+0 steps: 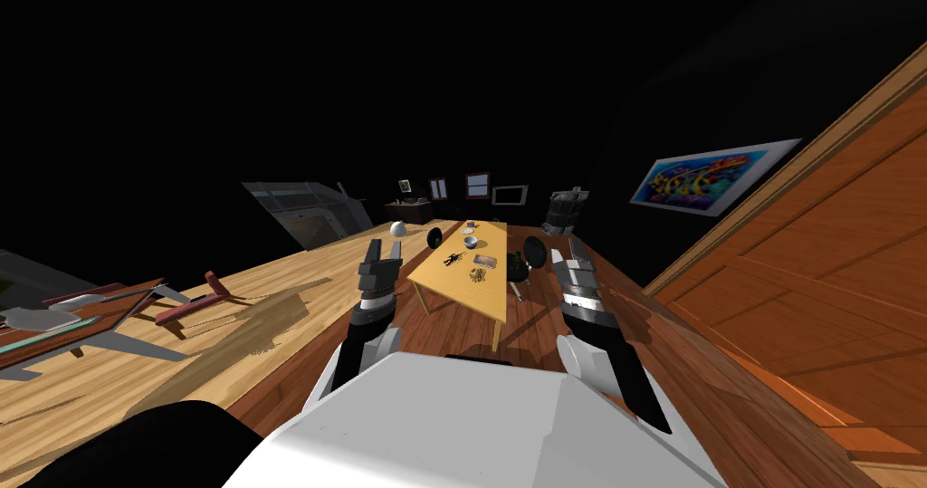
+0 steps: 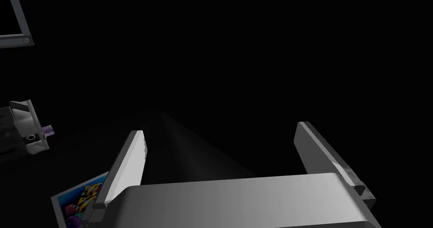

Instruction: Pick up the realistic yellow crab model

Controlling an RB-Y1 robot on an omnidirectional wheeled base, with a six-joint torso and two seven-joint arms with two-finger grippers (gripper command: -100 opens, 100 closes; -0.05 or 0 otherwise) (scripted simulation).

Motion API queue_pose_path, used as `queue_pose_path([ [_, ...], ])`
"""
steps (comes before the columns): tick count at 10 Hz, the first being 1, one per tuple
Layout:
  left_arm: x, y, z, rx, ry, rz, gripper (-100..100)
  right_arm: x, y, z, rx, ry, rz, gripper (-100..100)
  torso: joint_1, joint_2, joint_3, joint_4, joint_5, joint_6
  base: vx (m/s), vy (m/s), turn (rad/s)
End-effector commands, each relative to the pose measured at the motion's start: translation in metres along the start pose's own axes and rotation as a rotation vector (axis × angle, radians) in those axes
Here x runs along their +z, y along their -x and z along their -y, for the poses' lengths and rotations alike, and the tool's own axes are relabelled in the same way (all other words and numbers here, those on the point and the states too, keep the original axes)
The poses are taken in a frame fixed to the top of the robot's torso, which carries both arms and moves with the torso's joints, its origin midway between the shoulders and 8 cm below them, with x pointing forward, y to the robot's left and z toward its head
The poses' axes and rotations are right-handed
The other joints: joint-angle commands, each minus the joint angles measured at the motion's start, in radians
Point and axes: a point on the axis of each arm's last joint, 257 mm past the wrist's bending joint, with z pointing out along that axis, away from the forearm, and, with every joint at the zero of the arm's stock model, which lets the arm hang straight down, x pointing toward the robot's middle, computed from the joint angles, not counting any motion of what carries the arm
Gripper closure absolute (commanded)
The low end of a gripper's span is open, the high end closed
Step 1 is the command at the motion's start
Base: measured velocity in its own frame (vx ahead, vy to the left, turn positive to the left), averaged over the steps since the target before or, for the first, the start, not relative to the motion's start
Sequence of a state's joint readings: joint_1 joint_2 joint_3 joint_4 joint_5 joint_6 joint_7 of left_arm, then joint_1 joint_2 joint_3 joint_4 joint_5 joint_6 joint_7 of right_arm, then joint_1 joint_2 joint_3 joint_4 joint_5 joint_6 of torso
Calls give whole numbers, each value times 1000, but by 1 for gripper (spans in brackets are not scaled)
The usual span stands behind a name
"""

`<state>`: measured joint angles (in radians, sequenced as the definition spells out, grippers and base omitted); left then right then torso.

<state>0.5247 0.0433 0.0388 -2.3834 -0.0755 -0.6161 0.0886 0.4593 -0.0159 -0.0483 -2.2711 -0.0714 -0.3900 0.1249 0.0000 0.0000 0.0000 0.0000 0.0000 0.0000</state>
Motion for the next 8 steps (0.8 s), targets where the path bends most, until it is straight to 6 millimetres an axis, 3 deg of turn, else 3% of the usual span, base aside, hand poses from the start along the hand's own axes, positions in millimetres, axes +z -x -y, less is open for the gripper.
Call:
queue_pose_path([
  [1,0,0,0,0,0,0,0,-1,-7,15,-40,-30,-50,-100,0,0,0,0,0,0,-2,7,31],
  [4,0,0,0,0,0,0,0,-7,-17,49,-113,-104,-120,-100,0,0,0,0,0,0,-6,11,25],
  [8,0,0,0,0,0,0,0,-25,-23,114,-243,-247,-211,-100,0,0,0,0,0,0,-10,5,28],
])
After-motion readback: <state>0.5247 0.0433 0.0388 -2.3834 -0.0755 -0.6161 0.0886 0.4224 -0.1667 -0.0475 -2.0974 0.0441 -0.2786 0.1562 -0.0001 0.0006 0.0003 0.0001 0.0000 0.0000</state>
